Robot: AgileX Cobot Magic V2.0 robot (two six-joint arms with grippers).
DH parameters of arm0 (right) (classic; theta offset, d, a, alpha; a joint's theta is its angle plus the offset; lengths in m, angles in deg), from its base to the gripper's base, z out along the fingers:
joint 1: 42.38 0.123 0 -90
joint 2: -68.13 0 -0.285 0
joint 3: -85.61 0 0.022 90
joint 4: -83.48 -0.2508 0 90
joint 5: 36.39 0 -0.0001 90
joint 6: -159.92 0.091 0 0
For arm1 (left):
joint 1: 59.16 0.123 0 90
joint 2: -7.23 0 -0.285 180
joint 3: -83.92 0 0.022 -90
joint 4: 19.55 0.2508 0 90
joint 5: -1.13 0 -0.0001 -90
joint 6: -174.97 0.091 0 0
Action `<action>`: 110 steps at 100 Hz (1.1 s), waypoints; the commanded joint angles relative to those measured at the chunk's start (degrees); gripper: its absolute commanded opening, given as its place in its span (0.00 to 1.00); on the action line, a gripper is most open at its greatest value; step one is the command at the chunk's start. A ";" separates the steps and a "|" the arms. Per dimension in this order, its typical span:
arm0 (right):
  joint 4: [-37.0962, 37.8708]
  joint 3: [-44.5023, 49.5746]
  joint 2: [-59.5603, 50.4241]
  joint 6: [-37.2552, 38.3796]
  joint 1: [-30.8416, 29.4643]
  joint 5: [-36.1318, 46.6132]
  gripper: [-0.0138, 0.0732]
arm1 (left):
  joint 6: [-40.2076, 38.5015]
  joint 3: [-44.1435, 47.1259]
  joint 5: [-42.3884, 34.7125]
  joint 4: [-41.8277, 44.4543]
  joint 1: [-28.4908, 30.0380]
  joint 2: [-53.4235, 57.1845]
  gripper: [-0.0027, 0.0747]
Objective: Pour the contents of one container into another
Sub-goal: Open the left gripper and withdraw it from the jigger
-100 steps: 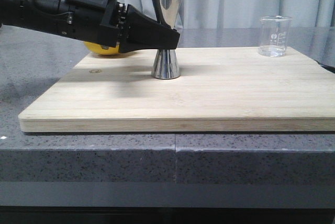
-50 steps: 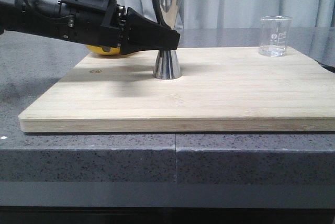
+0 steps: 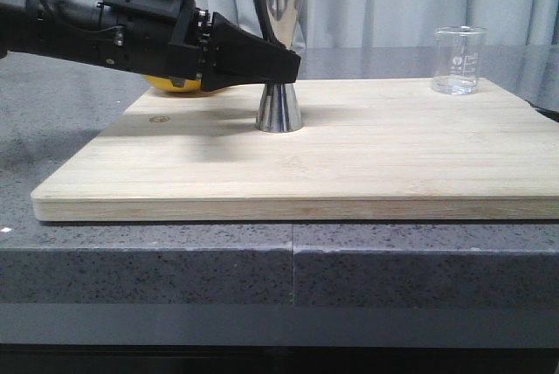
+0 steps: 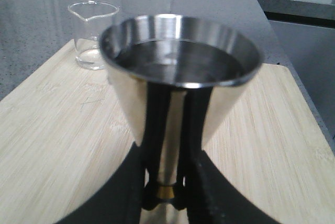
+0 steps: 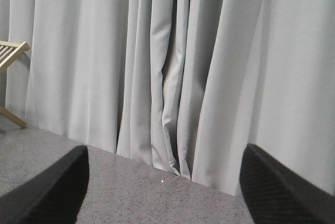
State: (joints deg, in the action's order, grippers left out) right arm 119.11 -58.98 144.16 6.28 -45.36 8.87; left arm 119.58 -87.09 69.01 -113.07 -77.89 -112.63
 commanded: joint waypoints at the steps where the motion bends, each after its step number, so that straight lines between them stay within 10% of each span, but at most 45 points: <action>1: -1.18 -1.38 -1.54 -0.01 -0.09 4.23 0.77 | 0.03 -1.14 5.38 -2.09 -0.03 2.14 0.10; 30: -1.18 -1.38 -1.54 -0.01 -0.09 4.23 0.77 | 0.03 -1.14 5.38 -2.09 -0.03 2.14 0.45; 110: -1.18 -1.38 -1.54 -0.01 -0.09 4.23 0.77 | -3.71 -1.26 5.38 0.62 0.71 4.90 0.65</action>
State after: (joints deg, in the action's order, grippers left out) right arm 119.21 -58.97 144.16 6.28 -45.36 9.07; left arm 117.51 -87.09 67.91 -110.58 -77.74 -112.30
